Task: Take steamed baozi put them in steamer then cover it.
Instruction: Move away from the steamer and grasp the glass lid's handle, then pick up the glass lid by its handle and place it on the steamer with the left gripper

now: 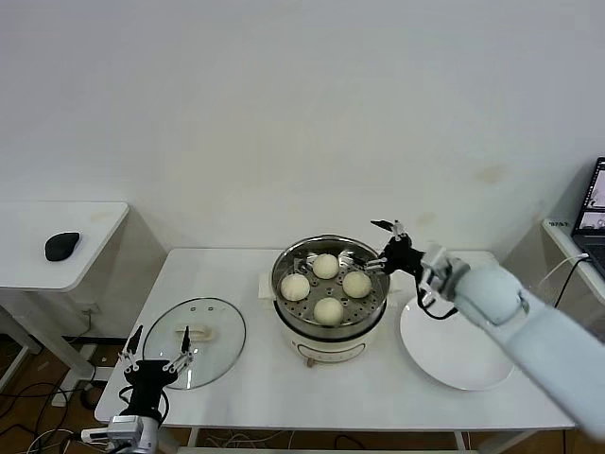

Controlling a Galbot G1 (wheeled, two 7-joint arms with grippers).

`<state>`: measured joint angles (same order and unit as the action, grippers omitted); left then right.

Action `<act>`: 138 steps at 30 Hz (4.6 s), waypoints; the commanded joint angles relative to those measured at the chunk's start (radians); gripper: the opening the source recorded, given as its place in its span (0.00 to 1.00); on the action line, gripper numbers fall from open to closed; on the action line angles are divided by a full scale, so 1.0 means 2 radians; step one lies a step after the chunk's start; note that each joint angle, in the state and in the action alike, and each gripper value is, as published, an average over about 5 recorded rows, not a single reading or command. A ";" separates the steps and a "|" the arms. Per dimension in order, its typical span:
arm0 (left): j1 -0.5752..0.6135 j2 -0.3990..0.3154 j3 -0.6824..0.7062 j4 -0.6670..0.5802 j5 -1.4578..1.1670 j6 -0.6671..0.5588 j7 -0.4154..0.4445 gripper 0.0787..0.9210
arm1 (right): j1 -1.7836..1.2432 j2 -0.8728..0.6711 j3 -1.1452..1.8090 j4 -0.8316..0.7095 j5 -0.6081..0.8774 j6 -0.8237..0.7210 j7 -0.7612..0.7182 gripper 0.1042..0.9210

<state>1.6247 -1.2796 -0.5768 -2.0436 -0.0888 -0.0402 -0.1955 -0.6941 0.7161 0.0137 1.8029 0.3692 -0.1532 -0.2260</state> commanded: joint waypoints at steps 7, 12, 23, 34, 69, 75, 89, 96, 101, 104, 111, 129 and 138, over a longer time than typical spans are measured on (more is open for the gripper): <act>-0.001 -0.006 0.013 0.029 0.143 -0.059 -0.028 0.88 | -0.414 0.288 0.437 0.077 -0.120 0.134 -0.027 0.88; 0.010 0.022 -0.013 0.063 0.317 -0.060 -0.031 0.88 | -0.458 0.323 0.472 0.096 -0.124 0.109 -0.014 0.88; 0.036 0.093 -0.044 0.140 0.581 -0.084 -0.041 0.88 | -0.464 0.354 0.510 0.096 -0.120 0.092 0.035 0.88; -0.104 0.111 0.016 0.255 0.626 -0.084 -0.036 0.88 | -0.472 0.370 0.541 0.086 -0.121 0.096 0.049 0.88; -0.270 0.118 0.096 0.378 0.605 -0.063 -0.003 0.88 | -0.477 0.391 0.554 0.067 -0.159 0.116 0.031 0.88; -0.277 0.112 0.097 0.388 0.600 -0.061 -0.002 0.88 | -0.476 0.391 0.550 0.063 -0.165 0.118 0.031 0.88; -0.276 0.113 0.106 0.382 0.592 -0.060 0.013 0.55 | -0.479 0.394 0.538 0.056 -0.179 0.123 0.029 0.88; -0.283 0.105 0.107 0.409 0.586 -0.066 0.002 0.31 | -0.480 0.394 0.536 0.053 -0.184 0.125 0.028 0.88; -0.278 0.101 0.104 0.411 0.577 -0.073 -0.018 0.14 | -0.480 0.395 0.534 0.051 -0.188 0.125 0.027 0.88; -0.268 0.100 0.096 0.396 0.575 -0.073 -0.033 0.08 | -0.480 0.395 0.532 0.051 -0.191 0.126 0.027 0.88; -0.211 0.109 0.055 0.287 0.578 -0.026 -0.036 0.07 | -0.481 0.395 0.527 0.054 -0.197 0.126 0.025 0.88; -0.122 0.178 -0.024 -0.017 0.505 0.125 0.132 0.07 | -0.489 0.390 0.479 0.064 -0.219 0.133 0.025 0.88; -0.243 0.177 0.170 0.004 0.501 0.175 0.129 0.07 | -0.471 0.403 0.447 0.054 -0.248 0.143 0.035 0.88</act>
<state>1.3034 -0.9418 -0.5280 -1.9350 0.9374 0.1731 -0.0008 -1.6622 1.5040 0.9681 1.9228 -0.0813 0.1234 -0.1722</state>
